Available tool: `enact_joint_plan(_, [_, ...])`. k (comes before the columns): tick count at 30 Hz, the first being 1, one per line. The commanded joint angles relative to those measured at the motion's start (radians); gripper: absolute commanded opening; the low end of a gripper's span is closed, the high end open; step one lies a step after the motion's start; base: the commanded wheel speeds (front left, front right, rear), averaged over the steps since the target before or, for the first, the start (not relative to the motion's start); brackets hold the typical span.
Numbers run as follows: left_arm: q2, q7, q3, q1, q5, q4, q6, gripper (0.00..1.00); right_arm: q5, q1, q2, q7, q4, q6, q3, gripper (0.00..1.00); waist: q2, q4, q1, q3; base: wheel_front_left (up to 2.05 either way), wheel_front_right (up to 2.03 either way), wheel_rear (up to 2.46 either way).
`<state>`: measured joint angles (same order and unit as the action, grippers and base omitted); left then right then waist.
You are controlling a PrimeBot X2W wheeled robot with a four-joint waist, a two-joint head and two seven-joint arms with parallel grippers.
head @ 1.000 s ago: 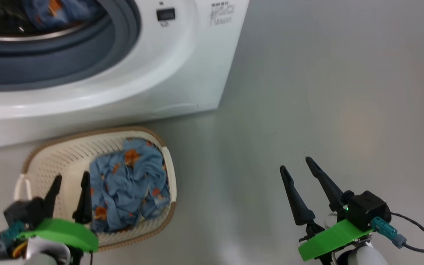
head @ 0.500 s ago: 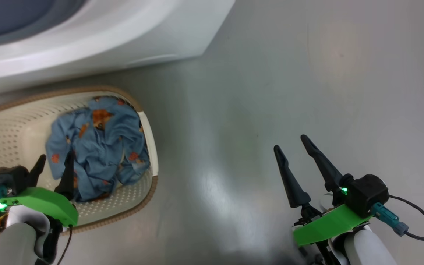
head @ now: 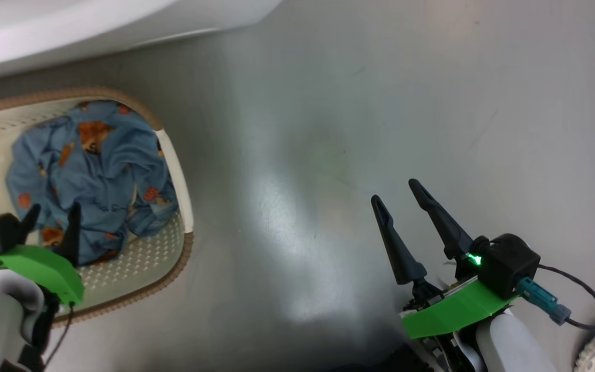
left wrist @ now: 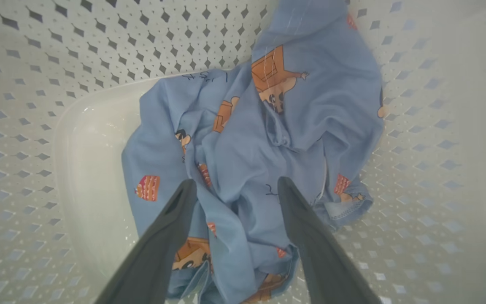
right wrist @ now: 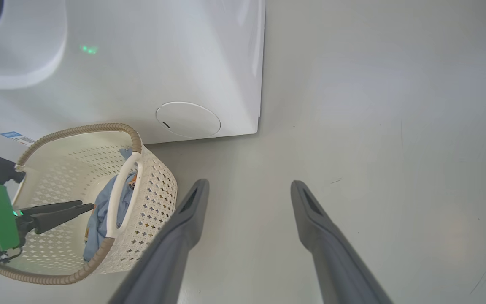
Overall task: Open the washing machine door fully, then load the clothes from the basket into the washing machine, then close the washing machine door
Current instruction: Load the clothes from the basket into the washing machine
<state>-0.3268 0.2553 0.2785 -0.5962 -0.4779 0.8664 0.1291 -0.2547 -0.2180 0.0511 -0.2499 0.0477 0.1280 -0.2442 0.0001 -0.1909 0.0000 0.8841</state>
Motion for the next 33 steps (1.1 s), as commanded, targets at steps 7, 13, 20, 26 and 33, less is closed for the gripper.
enact_joint_plan(7, [-0.077,0.006,-0.021,-0.052,0.024,0.066,0.001,1.0,-0.031,0.022,-0.001,-0.012,-0.028,0.003,-0.041,1.0,-0.0001,-0.042,0.0,0.069,0.0,0.0,0.0])
enact_joint_plan(13, [-0.081,0.006,0.017,-0.097,0.02,0.119,0.002,1.0,-0.035,0.029,-0.001,-0.012,-0.028,0.003,-0.049,1.0,-0.0001,-0.052,0.0,0.08,0.0,0.0,0.0])
enact_joint_plan(20, [-0.076,0.006,0.058,-0.179,0.013,0.216,0.002,1.0,-0.046,0.037,-0.001,-0.012,-0.029,0.003,-0.059,1.0,-0.0001,-0.064,0.0,0.094,0.0,0.0,0.0])
enact_joint_plan(26, [-0.076,-0.018,0.086,-0.255,0.025,0.307,0.002,1.0,-0.056,0.039,-0.001,-0.012,-0.032,0.003,-0.073,1.0,-0.0001,-0.084,0.0,0.115,0.0,0.0,0.0])
enact_joint_plan(33, [-0.06,-0.035,0.1,-0.317,0.014,0.357,0.002,1.0,-0.064,0.052,-0.001,-0.012,-0.036,0.003,-0.073,1.0,-0.0001,-0.092,0.0,0.132,0.0,0.0,0.0])
